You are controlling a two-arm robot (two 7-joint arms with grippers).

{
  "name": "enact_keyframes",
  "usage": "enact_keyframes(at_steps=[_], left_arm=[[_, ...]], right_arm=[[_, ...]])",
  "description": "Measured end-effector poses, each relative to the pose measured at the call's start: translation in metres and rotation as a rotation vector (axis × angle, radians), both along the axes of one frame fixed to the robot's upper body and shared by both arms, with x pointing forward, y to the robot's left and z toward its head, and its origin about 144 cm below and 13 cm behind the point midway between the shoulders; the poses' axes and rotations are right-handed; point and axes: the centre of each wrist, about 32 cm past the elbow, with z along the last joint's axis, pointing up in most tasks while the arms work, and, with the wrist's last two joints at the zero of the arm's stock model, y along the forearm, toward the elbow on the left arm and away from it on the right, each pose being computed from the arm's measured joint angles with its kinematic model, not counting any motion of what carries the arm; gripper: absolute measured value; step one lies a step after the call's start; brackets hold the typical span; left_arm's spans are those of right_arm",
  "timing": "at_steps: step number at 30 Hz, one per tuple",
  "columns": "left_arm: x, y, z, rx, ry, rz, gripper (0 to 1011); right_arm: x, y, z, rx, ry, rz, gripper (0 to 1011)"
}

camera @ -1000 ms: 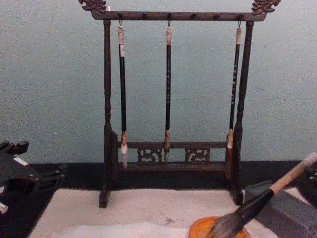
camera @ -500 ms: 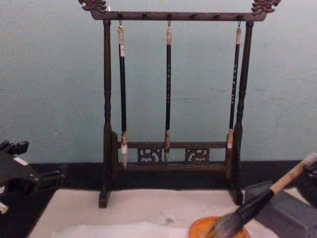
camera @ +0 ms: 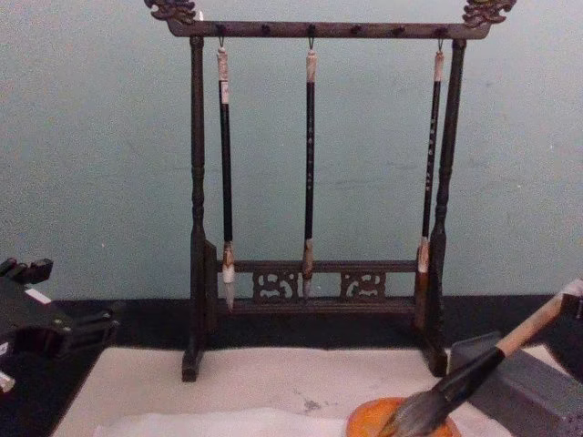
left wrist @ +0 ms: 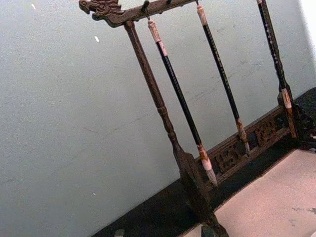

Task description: Pick up the brush from the inkstone, write on the paper, then place the brush back to its original position.

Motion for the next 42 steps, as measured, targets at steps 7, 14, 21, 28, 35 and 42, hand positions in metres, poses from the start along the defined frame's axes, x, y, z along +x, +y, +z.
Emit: enact_keyframes(at_steps=[7, 14, 21, 28, 35, 42], left_arm=[[0.000, 0.000, 0.000, 0.000, 0.000, 0.000, 1010], [0.000, 0.000, 0.000, 0.000, 0.000, 0.000, 1010], [0.000, 0.000, 0.000, 0.000, 0.000, 0.000, 1010], [0.000, 0.000, 0.000, 0.000, 0.000, 0.000, 1010], [0.000, 0.000, 0.000, 0.000, 0.000, 0.000, 1010], [0.000, 0.000, 0.000, 0.000, 0.000, 0.000, 1010]], right_arm=[[0.005, -0.004, -0.002, 0.192, 0.091, 0.005, 1000], [0.011, -0.005, -0.003, 0.372, 0.183, 0.004, 1000], [0.016, -0.001, -0.003, 0.479, 0.216, -0.035, 1000], [0.021, 0.006, -0.003, 0.559, 0.226, -0.066, 1000], [0.030, 0.014, -0.003, 0.580, 0.250, -0.056, 1000], [0.041, 0.017, -0.004, 0.591, 0.266, -0.060, 1000]])
